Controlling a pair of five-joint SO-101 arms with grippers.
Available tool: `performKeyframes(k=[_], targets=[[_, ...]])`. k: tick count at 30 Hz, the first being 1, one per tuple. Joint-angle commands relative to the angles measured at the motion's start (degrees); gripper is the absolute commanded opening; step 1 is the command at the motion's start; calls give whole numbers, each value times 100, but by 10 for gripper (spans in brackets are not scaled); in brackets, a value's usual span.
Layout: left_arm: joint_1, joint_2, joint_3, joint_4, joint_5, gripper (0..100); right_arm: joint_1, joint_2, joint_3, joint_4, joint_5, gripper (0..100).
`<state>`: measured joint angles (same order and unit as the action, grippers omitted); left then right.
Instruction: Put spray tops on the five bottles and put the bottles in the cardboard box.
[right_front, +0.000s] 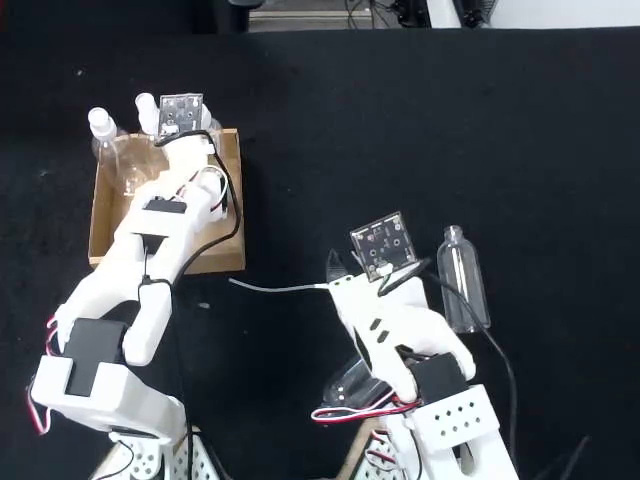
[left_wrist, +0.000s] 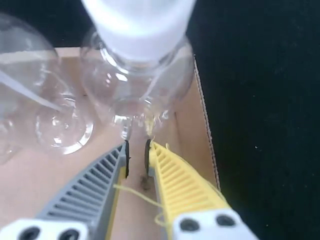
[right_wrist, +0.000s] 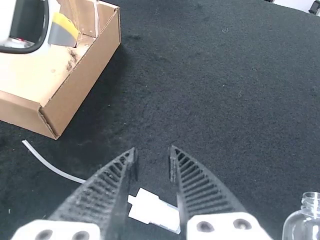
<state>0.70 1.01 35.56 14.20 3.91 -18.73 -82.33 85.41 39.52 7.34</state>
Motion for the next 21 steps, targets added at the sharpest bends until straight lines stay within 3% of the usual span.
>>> performKeyframes(k=[1, 10, 16, 21], targets=[[-66, -440, -119, 369, 9, 75, -53, -127, -31, -149, 62, 89], [-251, -2154, -92, 2479, -26, 77, -53, -127, -31, -158, 62, 89], [-497, -2927, 75, 3437, -44, 77, -26, -127, -48, -123, 44, 89], [-497, -3209, 374, 3938, -730, 77, -18, -101, -391, 378, 53, 90]])
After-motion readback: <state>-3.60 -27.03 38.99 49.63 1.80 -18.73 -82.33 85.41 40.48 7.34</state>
